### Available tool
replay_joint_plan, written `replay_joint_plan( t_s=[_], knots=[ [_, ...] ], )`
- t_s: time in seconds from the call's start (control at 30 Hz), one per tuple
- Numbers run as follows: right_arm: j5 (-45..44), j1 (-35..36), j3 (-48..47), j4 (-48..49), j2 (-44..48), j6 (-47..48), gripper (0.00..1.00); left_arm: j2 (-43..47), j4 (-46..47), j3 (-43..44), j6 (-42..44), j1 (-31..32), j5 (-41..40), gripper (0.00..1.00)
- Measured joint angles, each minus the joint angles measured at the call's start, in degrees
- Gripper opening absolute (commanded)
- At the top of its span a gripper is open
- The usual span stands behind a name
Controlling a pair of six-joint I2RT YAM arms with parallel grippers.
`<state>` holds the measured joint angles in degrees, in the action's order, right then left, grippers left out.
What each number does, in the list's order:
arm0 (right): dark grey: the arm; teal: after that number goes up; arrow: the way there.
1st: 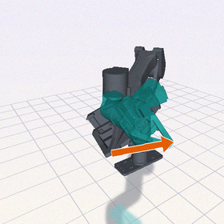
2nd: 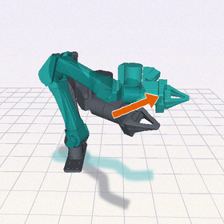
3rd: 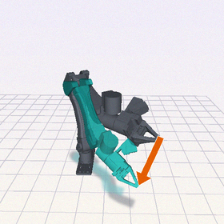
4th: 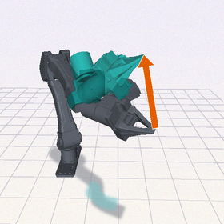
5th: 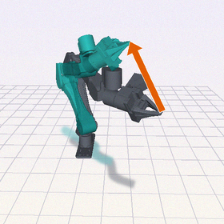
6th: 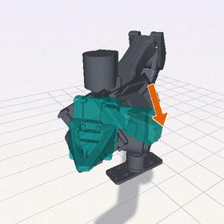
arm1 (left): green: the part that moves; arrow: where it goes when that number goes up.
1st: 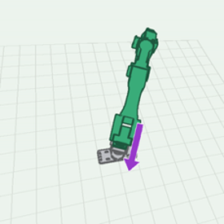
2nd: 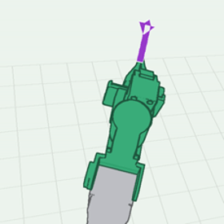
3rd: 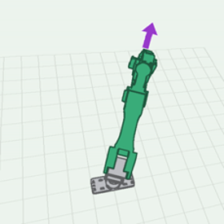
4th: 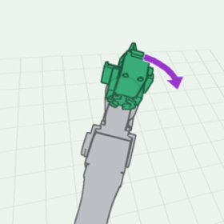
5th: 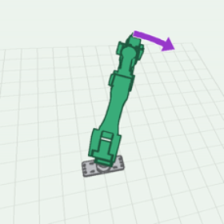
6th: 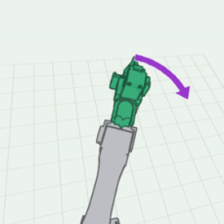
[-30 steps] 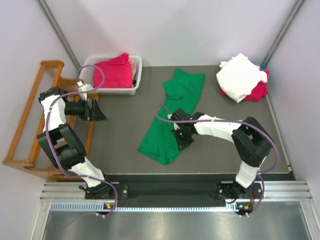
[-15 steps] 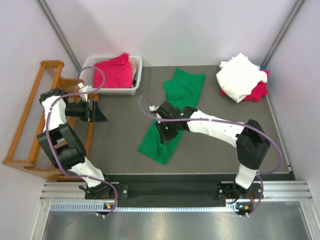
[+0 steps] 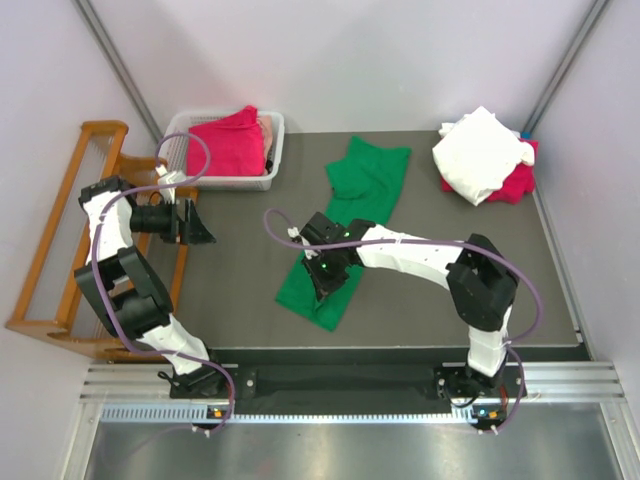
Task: Fold and stack the t-shirts
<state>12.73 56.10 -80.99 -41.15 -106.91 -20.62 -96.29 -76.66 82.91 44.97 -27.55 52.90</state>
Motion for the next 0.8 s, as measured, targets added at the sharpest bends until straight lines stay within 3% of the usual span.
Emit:
replay_joint_plan(
  t_s=[0.27, 0.33, 0.4, 0.6, 0.8],
  knots=[
    [1.7, 0.8, -8.5, -0.9, -7.5, 1.1, 0.00, 0.0, 0.0, -0.2, 0.3, 0.0, 0.0, 0.99],
    [2.3, 1.2, -10.7, -1.2, -9.9, 1.5, 0.13, 0.0, 0.0, -0.2, 0.4, 0.0, 0.0, 0.99],
    [2.8, 1.6, -11.8, -1.4, -11.9, 1.8, 0.16, 0.0, 0.0, -0.2, 0.7, 0.0, 0.0, 0.99],
    [3.3, 2.1, -11.8, -2.7, -13.5, 2.6, 0.45, 0.0, 0.0, -0.2, 1.6, 0.0, -0.1, 0.99],
    [3.6, 2.2, -12.8, -3.8, -14.1, 3.7, 0.47, -0.5, 0.0, -0.2, 2.0, 0.0, 0.0, 0.99]
  ],
)
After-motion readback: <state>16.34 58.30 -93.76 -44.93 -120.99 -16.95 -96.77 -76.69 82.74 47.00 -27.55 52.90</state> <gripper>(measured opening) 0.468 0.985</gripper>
